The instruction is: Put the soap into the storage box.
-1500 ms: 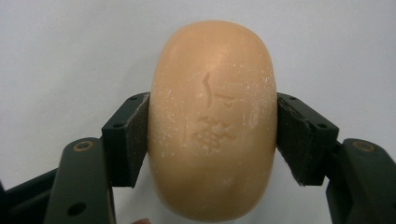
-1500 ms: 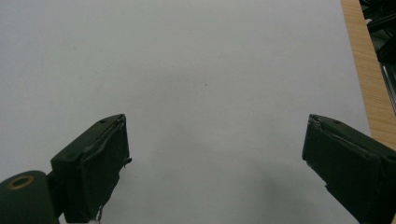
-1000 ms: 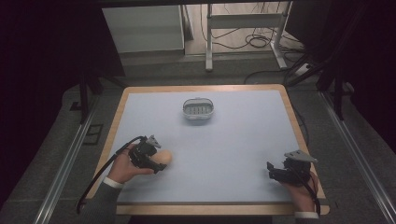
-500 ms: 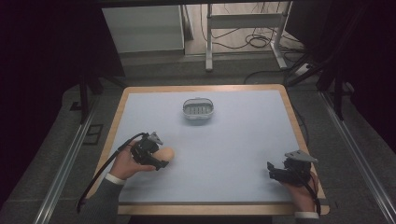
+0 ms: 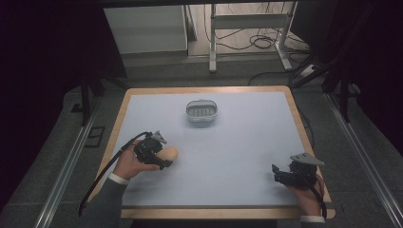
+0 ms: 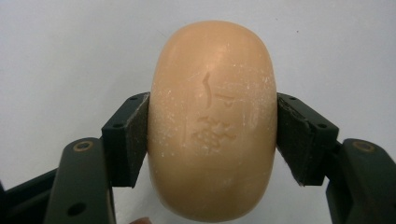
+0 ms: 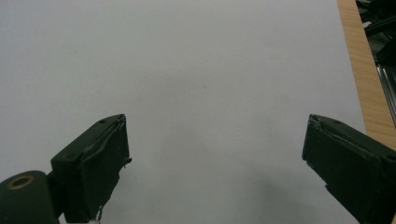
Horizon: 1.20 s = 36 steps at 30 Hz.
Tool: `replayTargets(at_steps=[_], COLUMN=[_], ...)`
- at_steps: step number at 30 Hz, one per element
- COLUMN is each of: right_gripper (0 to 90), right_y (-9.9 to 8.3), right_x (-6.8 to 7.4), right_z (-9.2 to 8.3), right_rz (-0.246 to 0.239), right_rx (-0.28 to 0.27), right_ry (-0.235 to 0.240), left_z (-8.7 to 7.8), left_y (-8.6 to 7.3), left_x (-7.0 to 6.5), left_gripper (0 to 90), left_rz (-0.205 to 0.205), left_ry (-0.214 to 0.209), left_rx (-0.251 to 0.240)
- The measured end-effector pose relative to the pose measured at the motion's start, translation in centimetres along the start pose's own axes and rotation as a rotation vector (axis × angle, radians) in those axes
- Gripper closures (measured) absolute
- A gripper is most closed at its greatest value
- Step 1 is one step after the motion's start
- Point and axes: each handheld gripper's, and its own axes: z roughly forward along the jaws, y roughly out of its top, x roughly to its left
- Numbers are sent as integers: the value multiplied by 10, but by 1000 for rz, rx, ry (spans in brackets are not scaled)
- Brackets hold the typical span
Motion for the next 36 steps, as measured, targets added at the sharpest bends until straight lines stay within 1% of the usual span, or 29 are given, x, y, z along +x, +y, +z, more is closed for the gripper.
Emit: replayTargets(at_steps=[8, 9, 16, 24, 28, 32, 36], right_gripper=[73, 73, 73, 73, 73, 73, 73], right_y=[0, 0, 0, 0, 0, 0, 0], right_x=[0, 0, 0, 0, 0, 0, 0], right_z=[0, -1, 0, -1, 0, 0, 0], right_rz=[-1, -1, 1, 2, 2, 2, 2], right_rx=[-5, -6, -6, -5, -5, -5, -5], right_ry=[6, 6, 8, 6, 7, 7, 6], left_z=[0, 0, 2, 1, 0, 0, 1], left_y=[4, 5, 8, 13, 17, 19, 21], left_x=[2, 3, 8, 10, 13, 15, 17], left_gripper=[325, 325, 325, 325, 324, 325, 325], left_rz=[1, -2, -14, -14, -17, -25, -26], left_ry=[3, -1, 4, 7, 17, 11, 15], left_rx=[0, -3, 2, -1, -1, -9, -7])
